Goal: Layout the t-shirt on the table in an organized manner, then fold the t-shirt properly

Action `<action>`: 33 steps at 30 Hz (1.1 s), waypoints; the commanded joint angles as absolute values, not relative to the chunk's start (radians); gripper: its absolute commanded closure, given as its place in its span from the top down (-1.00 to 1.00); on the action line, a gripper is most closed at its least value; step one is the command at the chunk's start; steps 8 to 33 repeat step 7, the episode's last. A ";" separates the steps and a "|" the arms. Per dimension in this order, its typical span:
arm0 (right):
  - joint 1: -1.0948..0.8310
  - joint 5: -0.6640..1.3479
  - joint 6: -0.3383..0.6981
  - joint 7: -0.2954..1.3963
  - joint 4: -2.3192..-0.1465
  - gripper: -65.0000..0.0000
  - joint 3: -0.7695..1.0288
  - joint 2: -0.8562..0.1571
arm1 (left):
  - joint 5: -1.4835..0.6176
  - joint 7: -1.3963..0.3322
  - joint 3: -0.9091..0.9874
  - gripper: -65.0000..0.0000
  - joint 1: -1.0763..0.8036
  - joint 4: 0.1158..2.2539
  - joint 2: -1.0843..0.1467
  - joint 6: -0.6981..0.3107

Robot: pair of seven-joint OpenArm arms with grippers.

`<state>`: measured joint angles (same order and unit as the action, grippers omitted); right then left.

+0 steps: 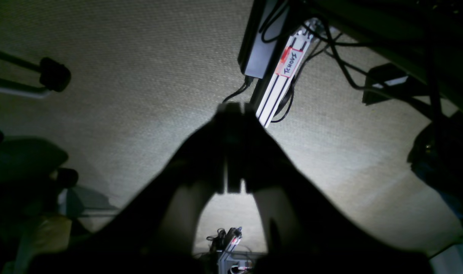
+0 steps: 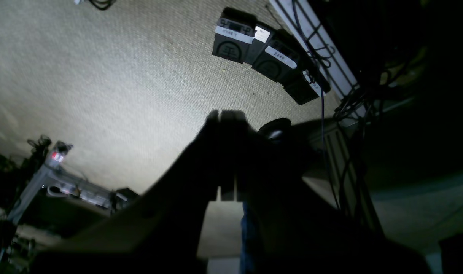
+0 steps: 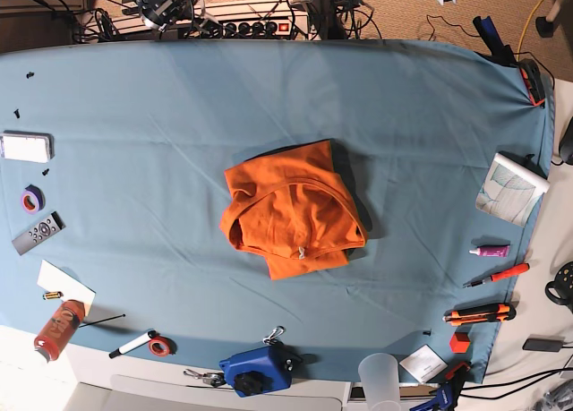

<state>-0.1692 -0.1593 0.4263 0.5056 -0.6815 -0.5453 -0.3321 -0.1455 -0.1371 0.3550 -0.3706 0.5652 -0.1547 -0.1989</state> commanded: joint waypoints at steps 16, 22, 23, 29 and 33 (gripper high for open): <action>-0.149 -0.146 0.430 0.530 -0.687 -1.00 -0.543 -0.346 | -0.160 -0.141 0.357 -1.00 -0.382 0.588 -0.146 -0.207; -0.149 -0.146 0.430 0.530 -0.687 -1.00 -0.543 -0.346 | -0.160 -0.141 0.357 -1.00 -0.382 0.588 -0.146 -0.207; -0.149 -0.146 0.430 0.530 -0.687 -1.00 -0.543 -0.346 | -0.160 -0.141 0.357 -1.00 -0.382 0.588 -0.146 -0.207; -0.149 -0.146 0.430 0.530 -0.687 -1.00 -0.543 -0.346 | -0.160 -0.141 0.357 -1.00 -0.382 0.588 -0.146 -0.207; -0.149 -0.146 0.430 0.530 -0.687 -1.00 -0.543 -0.346 | -0.160 -0.141 0.357 -1.00 -0.382 0.588 -0.146 -0.207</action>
